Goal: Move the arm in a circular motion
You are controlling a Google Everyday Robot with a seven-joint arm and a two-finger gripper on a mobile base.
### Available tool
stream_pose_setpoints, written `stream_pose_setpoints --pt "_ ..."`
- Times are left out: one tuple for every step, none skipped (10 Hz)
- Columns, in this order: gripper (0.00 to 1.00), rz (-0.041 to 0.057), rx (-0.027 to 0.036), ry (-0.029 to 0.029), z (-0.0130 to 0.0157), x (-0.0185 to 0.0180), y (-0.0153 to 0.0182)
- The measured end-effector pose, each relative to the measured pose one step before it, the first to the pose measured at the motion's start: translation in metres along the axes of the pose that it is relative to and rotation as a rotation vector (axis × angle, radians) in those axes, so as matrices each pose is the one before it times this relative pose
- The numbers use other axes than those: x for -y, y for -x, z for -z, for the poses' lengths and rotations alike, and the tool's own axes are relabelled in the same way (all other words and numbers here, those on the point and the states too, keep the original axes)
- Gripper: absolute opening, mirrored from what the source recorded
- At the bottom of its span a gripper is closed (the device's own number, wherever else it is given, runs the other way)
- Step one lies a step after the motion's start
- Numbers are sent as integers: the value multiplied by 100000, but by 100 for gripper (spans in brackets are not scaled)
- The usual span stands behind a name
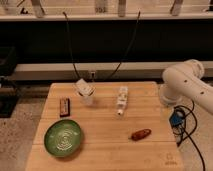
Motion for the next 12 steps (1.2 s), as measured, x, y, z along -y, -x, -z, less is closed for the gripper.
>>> stream_pose_setpoints --pt "80 380 30 130 -137 494 437" --pt "80 261 -656 283 -136 112 -54" --pt "80 265 -160 215 -143 -14 53" --pt "80 662 355 -236 -38 400 248" --pt "80 877 18 338 -13 320 502" --pt "80 1381 406 50 -25 521 974" --pt "80 706 33 436 -71 101 398" --pt "80 617 -430 867 -82 -130 174" --pt "80 616 480 134 -39 116 482" --pt "80 1085 416 -207 7 355 631" --pt "80 1060 153 51 -6 48 512" --pt "80 1211 600 209 -51 112 893"
